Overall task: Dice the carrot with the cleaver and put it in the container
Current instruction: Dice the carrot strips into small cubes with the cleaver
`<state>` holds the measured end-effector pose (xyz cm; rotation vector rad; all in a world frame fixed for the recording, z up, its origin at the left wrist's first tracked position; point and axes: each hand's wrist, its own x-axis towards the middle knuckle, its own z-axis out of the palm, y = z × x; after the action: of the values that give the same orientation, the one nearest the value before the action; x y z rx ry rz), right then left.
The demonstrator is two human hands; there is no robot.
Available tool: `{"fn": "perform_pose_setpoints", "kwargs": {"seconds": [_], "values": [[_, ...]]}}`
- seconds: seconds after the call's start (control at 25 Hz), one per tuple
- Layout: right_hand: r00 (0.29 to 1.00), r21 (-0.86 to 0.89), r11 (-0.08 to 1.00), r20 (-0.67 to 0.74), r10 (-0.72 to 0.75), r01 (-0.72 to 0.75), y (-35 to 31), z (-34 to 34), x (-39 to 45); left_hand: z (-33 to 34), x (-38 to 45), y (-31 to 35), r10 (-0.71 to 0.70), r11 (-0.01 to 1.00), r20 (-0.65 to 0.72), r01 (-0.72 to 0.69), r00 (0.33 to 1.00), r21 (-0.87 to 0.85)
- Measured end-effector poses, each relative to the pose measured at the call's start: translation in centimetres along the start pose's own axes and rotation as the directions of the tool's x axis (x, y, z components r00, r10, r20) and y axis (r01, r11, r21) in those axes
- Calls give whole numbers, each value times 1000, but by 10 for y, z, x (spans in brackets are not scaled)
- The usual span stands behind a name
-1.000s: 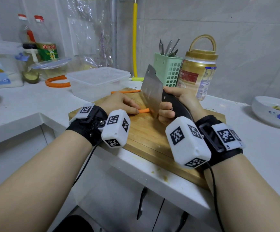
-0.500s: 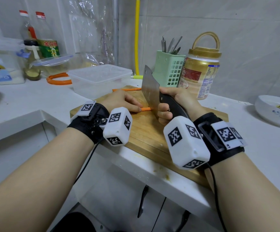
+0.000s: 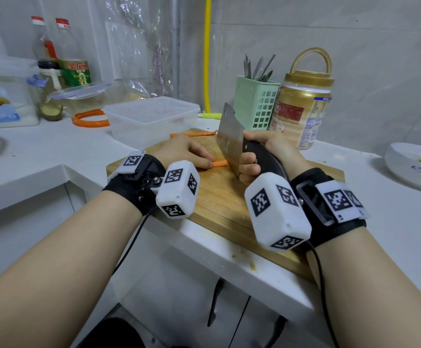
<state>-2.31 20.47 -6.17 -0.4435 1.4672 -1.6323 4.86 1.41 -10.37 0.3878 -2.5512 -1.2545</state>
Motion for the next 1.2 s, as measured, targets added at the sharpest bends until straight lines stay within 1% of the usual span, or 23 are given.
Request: {"fn": "perform_pose_setpoints", "kwargs": {"seconds": [0.16, 0.28, 0.4, 0.76, 0.88, 1.04, 1.2], "values": [[999, -1, 999, -5, -35, 35, 1, -2, -5, -1, 1, -1, -5, 1000, 13, 5, 1000, -9], [997, 19, 998, 44, -61, 60, 1, 1, -7, -1, 1, -3, 3, 1000, 4, -3, 1000, -21], [995, 1, 998, 76, -62, 62, 3, 4, -6, -1, 2, -5, 5, 999, 10, -5, 1000, -32], [999, -80, 997, 26, -19, 21, 4, 5, -1, -1, 0, -3, 3, 1000, 7, -3, 1000, -18], [1000, -83, 997, -7, 5, -6, 4, 7, 1, -2, 2, -5, 1, 1000, 2, -1, 1000, 3], [999, -37, 999, -30, 27, -28, 1, 11, 5, -1, 4, -7, 19, 1000, 26, -19, 999, -25], [1000, 86, 996, -3, 27, -27, -1, 6, 1, -1, 5, -6, 3, 1000, 11, -2, 1000, -15]]}}
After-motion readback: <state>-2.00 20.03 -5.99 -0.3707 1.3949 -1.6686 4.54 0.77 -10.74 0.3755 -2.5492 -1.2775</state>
